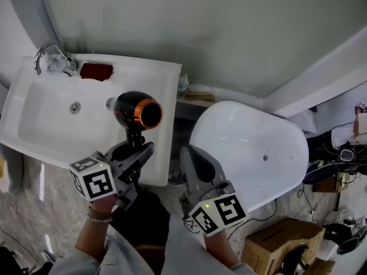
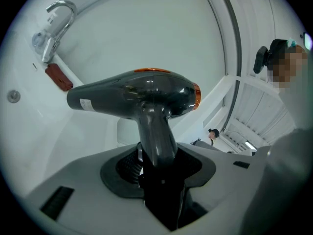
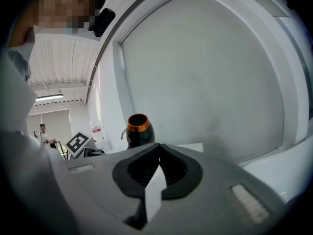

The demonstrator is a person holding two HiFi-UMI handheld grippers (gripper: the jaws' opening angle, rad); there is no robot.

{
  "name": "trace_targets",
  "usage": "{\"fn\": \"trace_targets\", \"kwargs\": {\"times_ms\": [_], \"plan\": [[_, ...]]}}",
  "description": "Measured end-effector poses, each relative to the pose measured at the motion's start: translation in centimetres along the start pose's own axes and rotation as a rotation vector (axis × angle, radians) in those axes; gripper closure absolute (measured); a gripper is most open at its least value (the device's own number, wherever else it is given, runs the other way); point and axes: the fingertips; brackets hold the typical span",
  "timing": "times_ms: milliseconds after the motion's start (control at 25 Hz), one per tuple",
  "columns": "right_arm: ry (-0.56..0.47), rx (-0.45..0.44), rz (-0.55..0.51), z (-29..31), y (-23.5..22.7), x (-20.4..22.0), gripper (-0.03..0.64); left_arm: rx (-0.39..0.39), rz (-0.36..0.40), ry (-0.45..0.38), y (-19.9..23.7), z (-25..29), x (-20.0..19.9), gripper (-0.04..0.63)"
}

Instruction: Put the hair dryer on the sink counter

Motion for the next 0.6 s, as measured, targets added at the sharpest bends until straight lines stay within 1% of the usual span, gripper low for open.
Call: {"fn": "trace_targets", "kwargs": {"times_ms": [240, 600], "plan": [[0.01, 0.03, 0.006, 0.2, -0.5, 0.5, 0.62, -0.034, 0.007, 0.065, 2.0, 0.9, 1.8, 0.416], [0.027, 0.052, 0.011, 0.1, -0.8, 1.3, 0.618, -0.081, -0.037, 0.112, 4.3, 1.7, 4.0, 0.416]]}}
Point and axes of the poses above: the fingertips, and each gripper's own axes: z forward along the fingers, y to its left, x out of its underside, and after that the axes turned 7 degrees about z, right-handed
